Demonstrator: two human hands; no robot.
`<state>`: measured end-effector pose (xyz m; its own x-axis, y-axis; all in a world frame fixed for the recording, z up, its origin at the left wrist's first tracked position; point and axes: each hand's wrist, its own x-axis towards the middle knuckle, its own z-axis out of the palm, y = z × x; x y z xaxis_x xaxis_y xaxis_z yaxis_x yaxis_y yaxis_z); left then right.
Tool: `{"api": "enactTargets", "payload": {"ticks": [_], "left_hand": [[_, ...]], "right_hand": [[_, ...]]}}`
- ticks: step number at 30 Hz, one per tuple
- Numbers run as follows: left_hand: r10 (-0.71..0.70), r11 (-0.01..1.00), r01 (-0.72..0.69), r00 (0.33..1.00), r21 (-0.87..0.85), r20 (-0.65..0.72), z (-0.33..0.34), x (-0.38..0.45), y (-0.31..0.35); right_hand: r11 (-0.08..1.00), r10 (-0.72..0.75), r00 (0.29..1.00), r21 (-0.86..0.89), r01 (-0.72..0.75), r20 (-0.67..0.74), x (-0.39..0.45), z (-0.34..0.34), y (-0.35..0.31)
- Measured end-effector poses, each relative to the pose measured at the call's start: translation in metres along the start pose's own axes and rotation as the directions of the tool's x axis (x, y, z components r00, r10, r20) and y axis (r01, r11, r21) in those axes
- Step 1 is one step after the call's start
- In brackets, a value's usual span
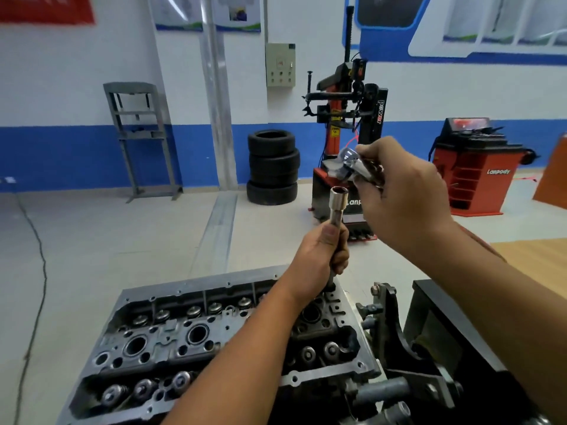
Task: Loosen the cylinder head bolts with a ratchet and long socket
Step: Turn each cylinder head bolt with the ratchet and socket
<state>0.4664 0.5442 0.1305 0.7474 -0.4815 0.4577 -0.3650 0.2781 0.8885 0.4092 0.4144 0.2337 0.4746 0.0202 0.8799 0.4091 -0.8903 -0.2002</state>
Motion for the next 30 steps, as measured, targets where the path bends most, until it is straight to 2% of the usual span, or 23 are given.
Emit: {"api": "enactTargets", "payload": {"ticks": [2,6,9,13,18,25,30], "left_hand": [[0.005,1.0,-0.005,1.0,-0.01,0.003,0.0,0.0,0.001],[0.004,1.0,-0.004,1.0,-0.005,0.003,0.0,0.001,-0.001],[0.007,1.0,-0.007,1.0,0.015,-0.016,0.0,0.002,-0.005],[0.01,1.0,-0.01,0.998,0.005,-0.058,0.001,0.002,-0.008],[0.033,0.999,-0.033,0.996,0.008,-0.085,0.002,0.0,-0.005],[0.05,0.996,-0.038,0.988,0.084,-0.146,0.01,-0.005,0.001],[0.016,0.992,0.013,0.974,0.128,-0.226,0.021,-0.006,0.006]], "right_hand": [[0.997,-0.056,0.998,-0.047,0.055,-0.02,0.0,-0.001,-0.001],[0.994,-0.054,0.998,-0.095,0.058,0.044,0.002,-0.001,-0.005],[0.979,-0.111,0.993,-0.167,0.118,0.046,0.004,-0.004,-0.009],[0.934,-0.15,0.975,-0.301,0.193,0.162,0.014,-0.008,-0.016],[0.88,-0.193,0.939,-0.374,0.294,0.283,0.027,-0.013,-0.025],[0.824,-0.117,0.93,-0.488,0.287,0.348,0.033,-0.016,-0.042],[0.752,-0.054,0.923,-0.593,0.289,0.382,0.028,-0.012,-0.056]]}}
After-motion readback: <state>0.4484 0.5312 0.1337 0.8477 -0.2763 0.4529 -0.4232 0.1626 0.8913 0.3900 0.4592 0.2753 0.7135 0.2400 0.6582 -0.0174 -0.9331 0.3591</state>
